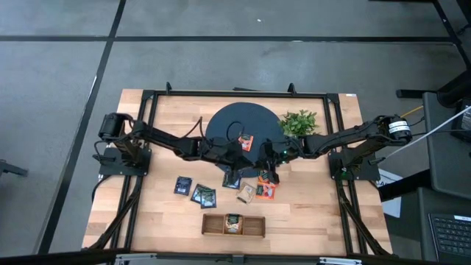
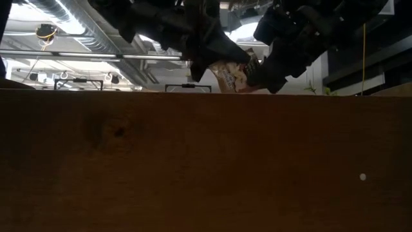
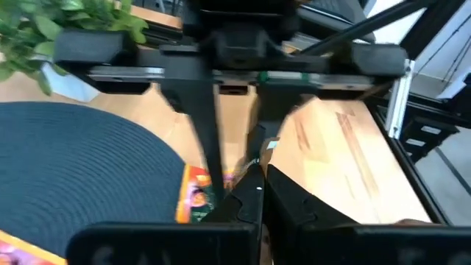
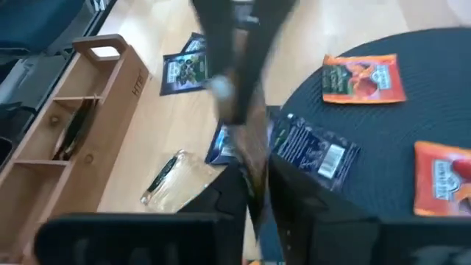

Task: Pick & Place Tea
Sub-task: Put the brown tea bag into the middle section of the wooden organizer

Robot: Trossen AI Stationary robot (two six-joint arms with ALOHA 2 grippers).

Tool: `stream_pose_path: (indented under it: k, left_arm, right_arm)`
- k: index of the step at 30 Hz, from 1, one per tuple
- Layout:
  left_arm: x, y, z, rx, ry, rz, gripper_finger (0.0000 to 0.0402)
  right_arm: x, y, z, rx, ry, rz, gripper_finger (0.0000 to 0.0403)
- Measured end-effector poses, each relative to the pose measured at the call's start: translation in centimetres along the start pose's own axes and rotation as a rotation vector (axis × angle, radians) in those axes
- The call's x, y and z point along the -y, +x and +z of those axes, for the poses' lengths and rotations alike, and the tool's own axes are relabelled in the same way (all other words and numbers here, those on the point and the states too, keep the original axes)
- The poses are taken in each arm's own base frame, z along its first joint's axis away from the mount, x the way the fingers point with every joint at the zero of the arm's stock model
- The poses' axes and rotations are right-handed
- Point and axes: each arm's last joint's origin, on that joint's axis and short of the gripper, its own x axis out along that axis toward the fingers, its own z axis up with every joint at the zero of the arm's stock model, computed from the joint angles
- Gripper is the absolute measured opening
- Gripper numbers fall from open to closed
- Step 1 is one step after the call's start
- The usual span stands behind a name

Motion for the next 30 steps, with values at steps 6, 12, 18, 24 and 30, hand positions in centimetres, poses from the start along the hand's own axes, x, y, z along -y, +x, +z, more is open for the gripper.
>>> stream_pose_path:
  k: [6, 12, 18, 24, 30]
  left_arm:
    - [1.6, -0.7, -1.7, 0.009, 0.015, 0.067, 0.0002]
    - [2.1, -3.8, -3.0, 0.232, -0.026, 0.079, 0.0002]
    - [1.6, -6.7, -4.1, 0.477, -0.086, 0.023, 0.0002]
    - [1.7, -8.1, -3.2, 0.674, -0.033, -0.005, 0.0002]
    - [1.2, -8.6, -2.3, 0.765, 0.014, 0.014, 0.0002]
  right_arm:
    - [-0.2, 0.0, -0.1, -0.019, 0.043, 0.082, 0.0104]
    - [-0.3, 0.0, 0.3, 0.014, 0.056, 0.1, 0.0116]
    - [-1.0, -0.1, 1.8, 0.183, 0.015, 0.104, 0.0116]
    - [-1.4, -0.5, 3.2, 0.347, -0.023, 0.043, 0.0116]
    - [-1.6, -0.9, 4.2, 0.461, -0.043, 0.058, 0.0116]
